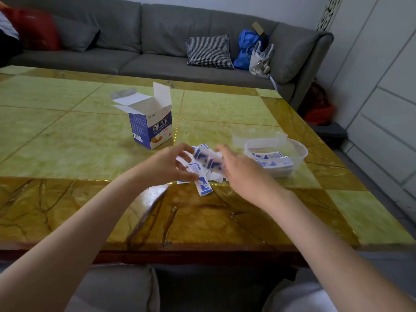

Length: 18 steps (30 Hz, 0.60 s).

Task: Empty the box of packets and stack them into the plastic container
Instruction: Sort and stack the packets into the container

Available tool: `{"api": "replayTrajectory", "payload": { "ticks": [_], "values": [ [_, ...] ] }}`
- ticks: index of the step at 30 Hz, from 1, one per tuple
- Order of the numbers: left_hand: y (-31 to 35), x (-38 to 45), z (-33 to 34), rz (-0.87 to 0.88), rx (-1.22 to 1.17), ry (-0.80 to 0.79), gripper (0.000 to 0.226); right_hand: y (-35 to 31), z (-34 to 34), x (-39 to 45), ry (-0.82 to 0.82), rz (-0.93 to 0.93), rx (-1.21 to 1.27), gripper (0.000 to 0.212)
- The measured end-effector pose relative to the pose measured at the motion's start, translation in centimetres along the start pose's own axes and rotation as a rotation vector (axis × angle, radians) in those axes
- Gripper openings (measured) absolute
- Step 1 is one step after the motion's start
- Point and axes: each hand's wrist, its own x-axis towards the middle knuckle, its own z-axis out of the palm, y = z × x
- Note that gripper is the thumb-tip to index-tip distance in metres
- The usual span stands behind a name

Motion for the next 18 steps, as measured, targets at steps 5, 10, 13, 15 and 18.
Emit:
{"api": "replayTrajectory", "payload": {
  "ticks": [5, 10, 13, 15, 18],
  "values": [
    [0.4, 0.0, 1.7, 0.035, 0.236, -0.081, 0.026, -0.1, 1.8, -0.7, -0.137, -0.095, -0.04, 0.022],
    [0.5, -0.2, 2.0, 0.052, 0.426, -0.032, 0.017, 0.7, 1.0, -1.2, -0.208, -0.044, -0.117, 0.027],
    [0.5, -0.2, 1.8, 0.06, 0.441, -0.007, 0.02, 1.1, 0.0, -1.5, -0.239, 0.013, -0.146, 0.028],
    [0.6, -0.2, 1.9, 0.068, 0.441, -0.004, 0.021, 1.2, -0.1, -1.5, -0.251, 0.047, -0.062, 0.023],
    [1.0, -0.2, 2.5, 0.081, 0.36, -0.004, 0.022, 1.3, -0.2, -1.5, -0.263, 0.078, 0.038, 0.018]
  ]
}}
